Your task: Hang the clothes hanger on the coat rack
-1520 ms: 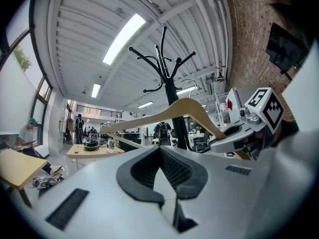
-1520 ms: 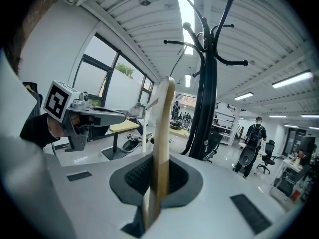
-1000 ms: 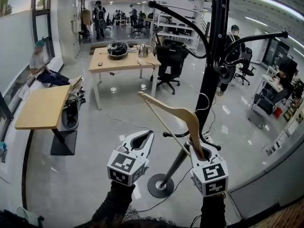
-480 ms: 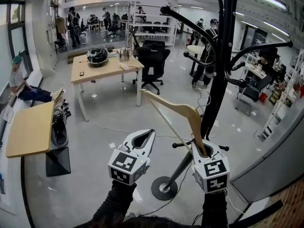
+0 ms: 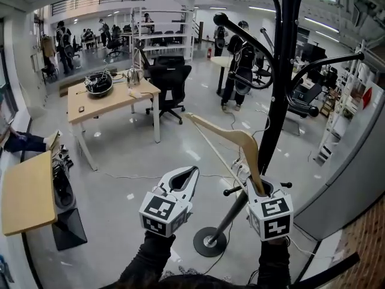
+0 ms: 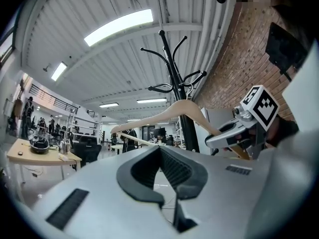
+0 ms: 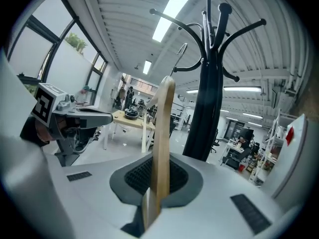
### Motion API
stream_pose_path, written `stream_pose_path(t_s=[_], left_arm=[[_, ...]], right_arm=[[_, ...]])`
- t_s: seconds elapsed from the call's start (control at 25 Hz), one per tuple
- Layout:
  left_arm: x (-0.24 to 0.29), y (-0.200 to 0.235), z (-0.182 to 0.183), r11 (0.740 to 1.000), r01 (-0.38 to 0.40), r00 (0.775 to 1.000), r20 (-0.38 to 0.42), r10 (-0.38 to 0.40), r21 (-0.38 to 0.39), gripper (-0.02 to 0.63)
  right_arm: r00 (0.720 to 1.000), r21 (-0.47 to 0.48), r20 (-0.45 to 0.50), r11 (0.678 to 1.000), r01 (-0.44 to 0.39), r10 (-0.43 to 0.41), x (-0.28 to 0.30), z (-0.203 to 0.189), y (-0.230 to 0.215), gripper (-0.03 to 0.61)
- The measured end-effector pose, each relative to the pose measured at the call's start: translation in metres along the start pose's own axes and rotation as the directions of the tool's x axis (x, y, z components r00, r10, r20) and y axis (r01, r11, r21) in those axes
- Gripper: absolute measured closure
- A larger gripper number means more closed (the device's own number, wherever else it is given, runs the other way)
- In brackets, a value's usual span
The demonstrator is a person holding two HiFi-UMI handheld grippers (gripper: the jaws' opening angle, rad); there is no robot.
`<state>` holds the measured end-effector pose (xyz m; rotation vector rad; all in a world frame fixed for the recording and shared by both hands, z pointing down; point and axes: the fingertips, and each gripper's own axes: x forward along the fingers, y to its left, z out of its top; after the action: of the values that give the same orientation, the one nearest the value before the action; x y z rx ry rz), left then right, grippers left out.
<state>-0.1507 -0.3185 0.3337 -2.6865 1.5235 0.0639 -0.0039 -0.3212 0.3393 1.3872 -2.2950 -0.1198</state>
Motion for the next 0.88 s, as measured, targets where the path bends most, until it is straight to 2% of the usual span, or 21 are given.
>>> stream_pose_path(t_s=[0.2, 0.4, 0.68, 0.88], left_arm=[[0.003, 0.009, -0.004, 0.999, 0.049, 0.999, -0.002, -0.049, -0.009, 0.606], [0.003, 0.018, -0.004, 0.997, 0.073, 0.997, 0.009, -0.073, -0.035, 0.606], [-0.004, 0.043, -0.012, 0.996, 0.066, 0.998, 0.016, -0.065, -0.064, 0.606], [-0.007, 0.050, -0.013, 0.995, 0.065, 0.998, 0.013, -0.064, -0.075, 0.606]], right_arm=[[0.997, -0.012, -0.024, 0.997, 0.080, -0.080, 0.005, 0.014, -0.005, 0.551], [0.993, 0.006, -0.037, 0.993, 0.115, -0.115, 0.016, 0.031, -0.018, 0.551], [0.984, 0.066, -0.045, 0.983, 0.172, -0.170, 0.037, 0.056, -0.027, 0.551], [0.982, 0.089, -0.069, 0.979, 0.183, -0.177, 0.049, 0.063, -0.030, 0.551]])
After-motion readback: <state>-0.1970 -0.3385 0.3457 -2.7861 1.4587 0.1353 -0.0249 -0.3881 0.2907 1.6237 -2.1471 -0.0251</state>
